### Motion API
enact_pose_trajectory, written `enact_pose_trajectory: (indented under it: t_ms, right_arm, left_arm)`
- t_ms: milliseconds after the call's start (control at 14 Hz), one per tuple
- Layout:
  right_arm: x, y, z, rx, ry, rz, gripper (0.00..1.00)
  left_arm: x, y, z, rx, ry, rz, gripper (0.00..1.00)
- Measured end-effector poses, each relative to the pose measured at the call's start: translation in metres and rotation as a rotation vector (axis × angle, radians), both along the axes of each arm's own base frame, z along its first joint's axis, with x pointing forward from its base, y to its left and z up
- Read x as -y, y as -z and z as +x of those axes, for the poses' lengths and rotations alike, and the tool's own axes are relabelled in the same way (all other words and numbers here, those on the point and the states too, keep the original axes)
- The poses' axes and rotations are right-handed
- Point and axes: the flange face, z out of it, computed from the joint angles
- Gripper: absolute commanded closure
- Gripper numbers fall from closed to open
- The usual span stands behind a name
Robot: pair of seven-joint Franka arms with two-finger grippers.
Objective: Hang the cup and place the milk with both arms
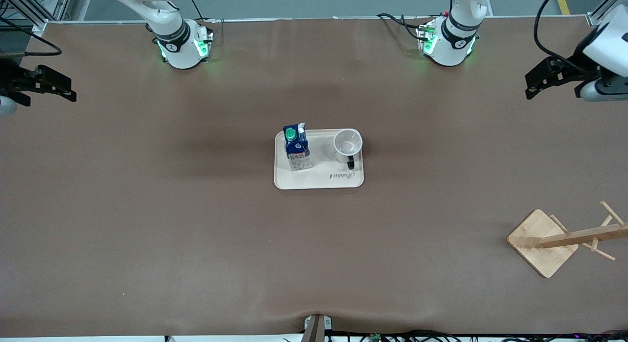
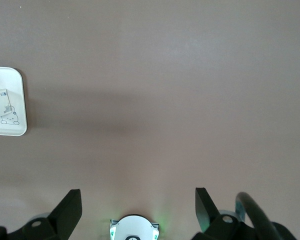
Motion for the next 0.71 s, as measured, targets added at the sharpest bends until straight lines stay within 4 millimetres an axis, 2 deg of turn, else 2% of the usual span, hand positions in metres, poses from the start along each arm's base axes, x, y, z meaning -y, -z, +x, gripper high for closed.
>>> enact_pose_trajectory:
  t_ms: [357,714]
  right_arm:
    - [0.0,0.0,0.0,-0.004,0.0,0.0,0.0]
    - [0.0,0.0,-0.001,-0.005,0.001,0.0,0.0]
  left_arm:
    - [0.02,0.02,-0.001,-0.046,-0.011,0.01,0.0]
    - [0.069,0.039,-0.012,-0.078,-0.06,0.029,0.0]
